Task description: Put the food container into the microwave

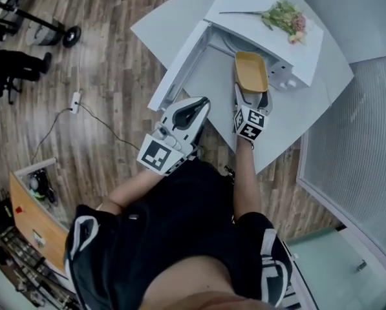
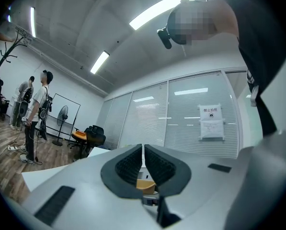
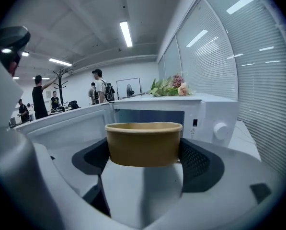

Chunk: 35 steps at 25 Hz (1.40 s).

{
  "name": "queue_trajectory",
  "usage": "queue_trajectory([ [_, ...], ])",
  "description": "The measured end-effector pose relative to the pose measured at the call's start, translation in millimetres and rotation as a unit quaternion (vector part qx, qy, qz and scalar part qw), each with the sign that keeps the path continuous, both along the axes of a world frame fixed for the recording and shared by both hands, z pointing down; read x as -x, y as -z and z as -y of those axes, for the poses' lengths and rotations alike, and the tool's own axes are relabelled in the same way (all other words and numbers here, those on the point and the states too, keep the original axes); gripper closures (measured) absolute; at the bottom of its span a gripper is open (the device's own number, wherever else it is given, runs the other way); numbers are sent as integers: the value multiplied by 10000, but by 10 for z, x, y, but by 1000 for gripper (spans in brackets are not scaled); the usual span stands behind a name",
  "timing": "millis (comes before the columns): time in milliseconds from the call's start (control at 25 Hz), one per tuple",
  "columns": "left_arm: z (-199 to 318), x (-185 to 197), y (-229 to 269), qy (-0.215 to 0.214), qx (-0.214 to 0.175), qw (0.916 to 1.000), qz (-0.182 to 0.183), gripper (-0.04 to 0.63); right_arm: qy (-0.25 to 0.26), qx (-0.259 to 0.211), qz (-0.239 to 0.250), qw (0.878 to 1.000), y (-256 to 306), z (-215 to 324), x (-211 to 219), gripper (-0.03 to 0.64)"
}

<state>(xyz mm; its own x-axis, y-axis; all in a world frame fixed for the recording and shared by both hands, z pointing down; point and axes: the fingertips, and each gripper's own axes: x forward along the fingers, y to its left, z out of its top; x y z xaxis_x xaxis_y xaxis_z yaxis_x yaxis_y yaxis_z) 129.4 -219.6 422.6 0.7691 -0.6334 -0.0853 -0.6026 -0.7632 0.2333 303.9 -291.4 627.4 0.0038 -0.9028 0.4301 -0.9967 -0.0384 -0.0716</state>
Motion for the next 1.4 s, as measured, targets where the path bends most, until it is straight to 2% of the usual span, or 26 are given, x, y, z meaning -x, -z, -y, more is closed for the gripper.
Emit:
queue_trajectory([
  [320, 551, -159, -173, -43, 151, 9999, 5, 561, -108, 358, -135, 9992, -664, 1005, -195, 141],
  [680, 942, -220, -402, -12, 364, 9993, 10, 561, -237, 711, -212, 9970, -1179, 1650, -373, 141],
  [1080, 1060, -200, -563, 33, 559, 9984, 23, 561, -228, 1027, -218, 9942, -1502, 2002, -413, 141],
  [1400, 956, -128, -473, 25, 516, 9987, 42, 561, -208, 999, -160, 9946, -1404, 1850, -390, 133],
])
